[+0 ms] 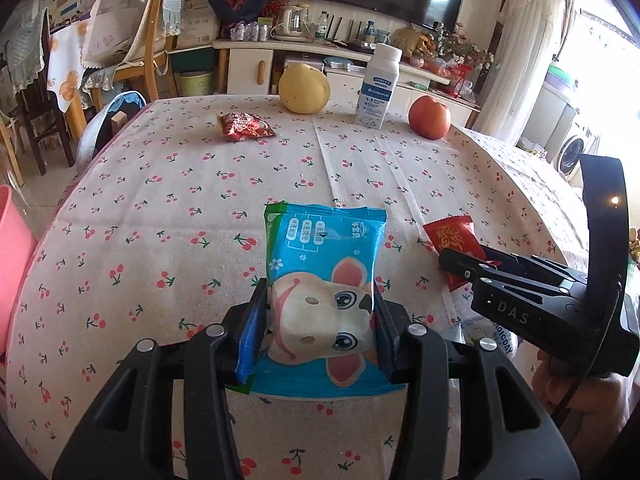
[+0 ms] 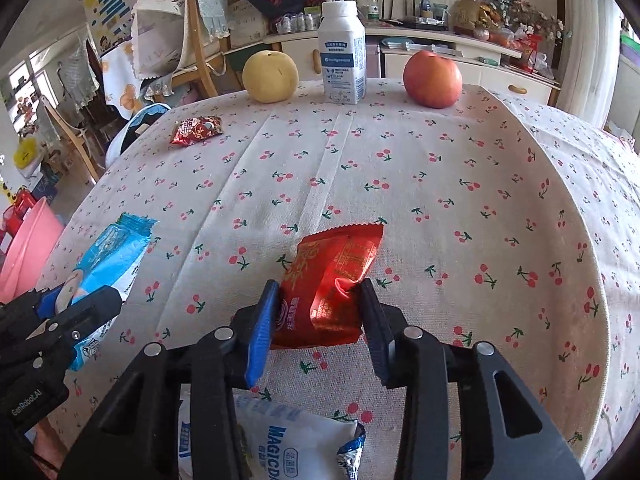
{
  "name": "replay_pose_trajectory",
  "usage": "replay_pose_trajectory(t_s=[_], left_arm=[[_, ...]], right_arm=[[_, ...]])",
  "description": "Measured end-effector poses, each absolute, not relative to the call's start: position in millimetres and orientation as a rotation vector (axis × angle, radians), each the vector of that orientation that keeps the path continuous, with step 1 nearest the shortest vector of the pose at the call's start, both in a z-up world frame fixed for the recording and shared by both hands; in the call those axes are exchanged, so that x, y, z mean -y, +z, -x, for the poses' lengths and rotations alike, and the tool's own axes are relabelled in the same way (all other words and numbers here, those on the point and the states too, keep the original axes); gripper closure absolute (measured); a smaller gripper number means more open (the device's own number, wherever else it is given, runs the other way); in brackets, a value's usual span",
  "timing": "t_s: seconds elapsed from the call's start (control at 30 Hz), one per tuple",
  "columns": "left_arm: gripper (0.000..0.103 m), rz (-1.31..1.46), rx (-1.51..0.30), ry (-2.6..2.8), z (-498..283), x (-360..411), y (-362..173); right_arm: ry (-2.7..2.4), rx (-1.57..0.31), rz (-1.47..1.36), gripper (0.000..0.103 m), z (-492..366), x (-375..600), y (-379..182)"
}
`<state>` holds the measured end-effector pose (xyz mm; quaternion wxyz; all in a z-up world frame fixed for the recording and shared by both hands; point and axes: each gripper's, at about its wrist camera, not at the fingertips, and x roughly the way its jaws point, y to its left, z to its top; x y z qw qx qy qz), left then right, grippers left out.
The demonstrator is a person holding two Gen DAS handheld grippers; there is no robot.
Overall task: Collect trash
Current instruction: 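Lift both packets and carry them over the pink bucket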
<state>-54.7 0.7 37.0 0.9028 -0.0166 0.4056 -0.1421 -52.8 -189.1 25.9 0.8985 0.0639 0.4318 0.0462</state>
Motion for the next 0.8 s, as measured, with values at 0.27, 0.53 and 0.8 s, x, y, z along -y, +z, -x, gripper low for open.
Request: replay_pose_trajectory(t_s=[0.27, 0.53, 0.8], left_arm=[[0.055, 0.107, -0.8, -0.274, 60, -26, 47], [0.055, 0.152, -0.777, -0.21, 57, -54, 48], [0.055, 0.199, -0.722, -0.139, 52, -86, 58]], right_arm=[[0.164, -0.832, -0.201, 0.064, 64, 187, 41], [0.226, -0.791, -0.236, 0.064, 76, 177, 54], [0.282, -0.792, -0.221, 0.064, 83, 148, 64]])
